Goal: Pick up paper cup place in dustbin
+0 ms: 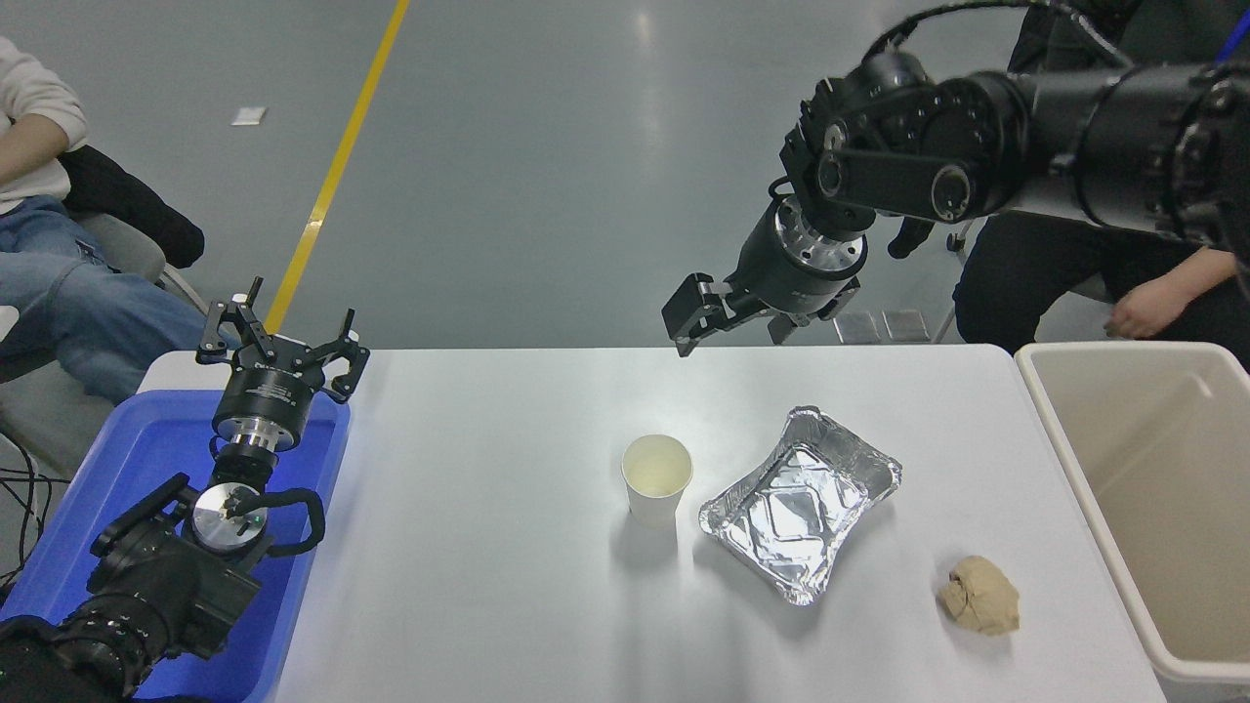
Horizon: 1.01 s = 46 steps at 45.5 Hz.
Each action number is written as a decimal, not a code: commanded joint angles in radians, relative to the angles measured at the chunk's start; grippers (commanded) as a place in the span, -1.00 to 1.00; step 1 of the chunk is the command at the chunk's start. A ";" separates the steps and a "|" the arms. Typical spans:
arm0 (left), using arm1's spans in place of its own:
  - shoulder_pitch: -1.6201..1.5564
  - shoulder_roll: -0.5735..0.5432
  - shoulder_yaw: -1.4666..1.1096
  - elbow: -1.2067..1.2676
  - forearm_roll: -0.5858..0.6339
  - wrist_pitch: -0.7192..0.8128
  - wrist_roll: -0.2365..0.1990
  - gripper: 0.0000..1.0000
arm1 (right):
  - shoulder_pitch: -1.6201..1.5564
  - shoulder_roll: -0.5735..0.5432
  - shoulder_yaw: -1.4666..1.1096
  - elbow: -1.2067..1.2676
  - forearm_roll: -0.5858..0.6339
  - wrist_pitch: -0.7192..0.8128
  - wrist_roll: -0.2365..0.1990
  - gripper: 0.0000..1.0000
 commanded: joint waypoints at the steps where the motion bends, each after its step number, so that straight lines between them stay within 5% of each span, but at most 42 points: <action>1: 0.000 0.001 0.000 0.001 0.000 0.000 0.000 0.98 | -0.112 0.001 0.004 -0.011 0.010 -0.223 0.001 0.99; 13: 0.000 0.001 0.000 0.001 0.000 0.000 0.000 0.98 | -0.249 0.001 0.028 -0.014 0.010 -0.355 0.003 0.99; 46: 0.000 0.001 0.000 0.000 0.000 0.000 0.000 0.98 | -0.421 0.001 0.136 -0.055 -0.082 -0.360 0.010 0.96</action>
